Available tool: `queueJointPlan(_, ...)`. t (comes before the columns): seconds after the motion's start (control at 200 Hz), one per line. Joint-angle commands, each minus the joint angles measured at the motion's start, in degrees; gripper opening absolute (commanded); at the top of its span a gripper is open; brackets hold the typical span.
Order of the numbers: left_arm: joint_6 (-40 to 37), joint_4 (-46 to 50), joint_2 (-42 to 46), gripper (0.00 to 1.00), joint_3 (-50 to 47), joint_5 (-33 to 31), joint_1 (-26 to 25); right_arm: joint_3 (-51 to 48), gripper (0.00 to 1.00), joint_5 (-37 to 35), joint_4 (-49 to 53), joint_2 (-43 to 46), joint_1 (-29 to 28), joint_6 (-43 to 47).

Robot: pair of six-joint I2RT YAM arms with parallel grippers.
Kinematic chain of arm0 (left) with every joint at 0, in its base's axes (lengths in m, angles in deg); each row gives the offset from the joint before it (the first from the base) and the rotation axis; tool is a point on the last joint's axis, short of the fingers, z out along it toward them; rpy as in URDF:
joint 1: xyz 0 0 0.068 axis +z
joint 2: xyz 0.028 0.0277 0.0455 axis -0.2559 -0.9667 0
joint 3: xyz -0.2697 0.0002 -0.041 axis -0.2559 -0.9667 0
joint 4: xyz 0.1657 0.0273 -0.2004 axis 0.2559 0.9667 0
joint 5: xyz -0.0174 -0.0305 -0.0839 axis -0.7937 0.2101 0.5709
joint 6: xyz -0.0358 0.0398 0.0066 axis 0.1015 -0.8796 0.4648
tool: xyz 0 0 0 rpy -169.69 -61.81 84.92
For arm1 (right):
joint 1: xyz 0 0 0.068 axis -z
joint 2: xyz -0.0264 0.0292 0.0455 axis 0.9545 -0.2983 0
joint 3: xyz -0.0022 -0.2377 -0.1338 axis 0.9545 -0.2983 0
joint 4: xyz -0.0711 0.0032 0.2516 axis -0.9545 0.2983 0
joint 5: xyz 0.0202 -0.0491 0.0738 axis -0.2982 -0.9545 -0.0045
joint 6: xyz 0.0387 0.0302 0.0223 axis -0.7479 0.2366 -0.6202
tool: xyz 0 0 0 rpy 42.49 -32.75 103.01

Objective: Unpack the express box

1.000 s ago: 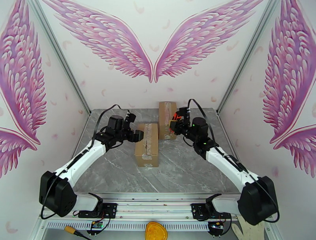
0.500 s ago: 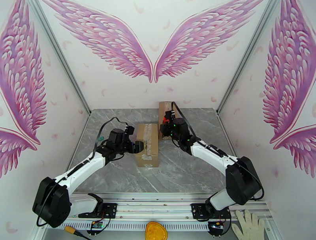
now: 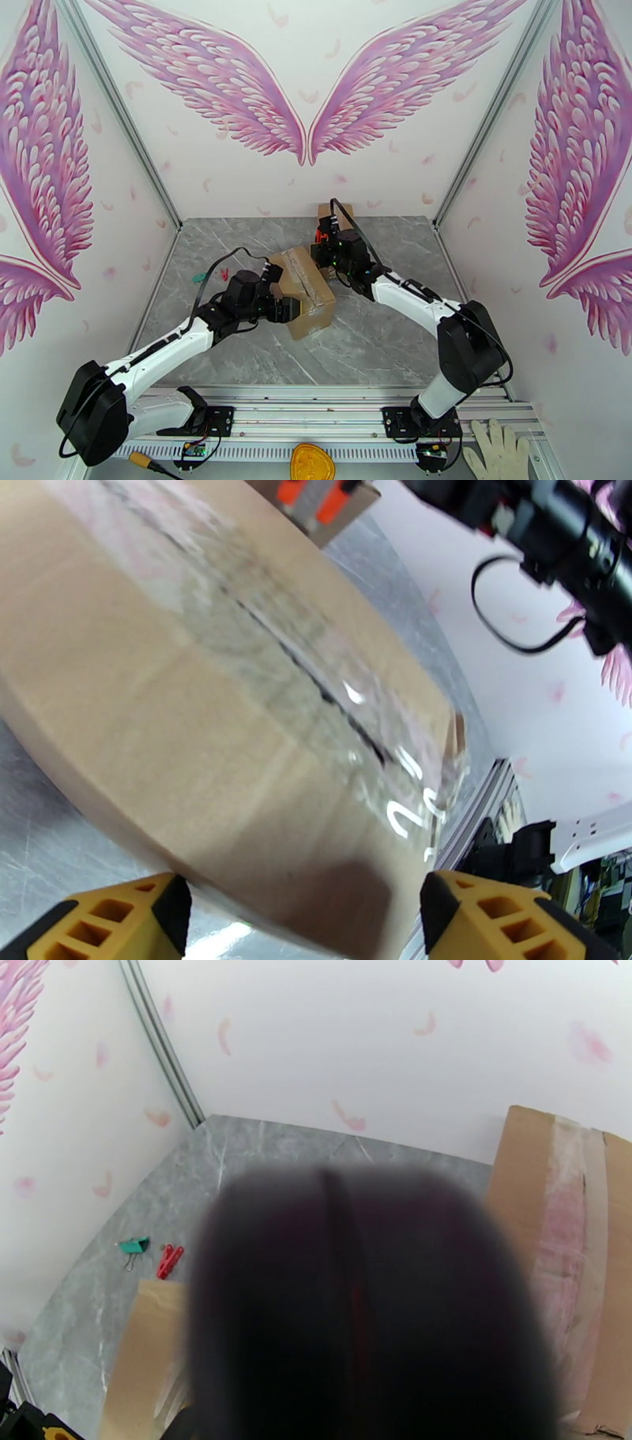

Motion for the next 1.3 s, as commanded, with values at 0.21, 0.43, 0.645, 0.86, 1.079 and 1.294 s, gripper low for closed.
queueJointPlan(0.21, -13.9, 13.1, 11.8, 0.79, 9.9, -14.3, 5.0, 2.7, 0.08, -10.7, 3.5, 6.9, -0.9, 6.8)
queueJointPlan(0.43, -22.1, 13.8, -4.3, 0.61, 23.9, 1.0, 20.3, 5.2, 0.07, -12.3, -3.3, 6.0, -4.4, 7.1)
queueJointPlan(0.645, -24.9, 11.7, -16.9, 0.5, 32.7, 12.7, 26.2, 7.7, 0.06, -14.8, -11.0, 0.7, -9.3, 9.8)
queueJointPlan(0.86, -27.8, 12.8, -23.2, 0.49, 34.5, 18.2, 26.4, 10.0, 0.04, -18.8, -18.2, -5.9, -13.1, 11.8)
queueJointPlan(1.079, -28.6, 12.9, -26.4, 0.49, 34.2, 19.5, 26.5, 13.1, 0.02, -22.3, -22.6, -11.9, -15.2, 12.8)
queueJointPlan(1.294, -28.0, 12.0, -29.1, 0.47, 33.7, 19.9, 27.1, 15.3, 0.01, -24.7, -23.7, -14.9, -16.2, 13.6)
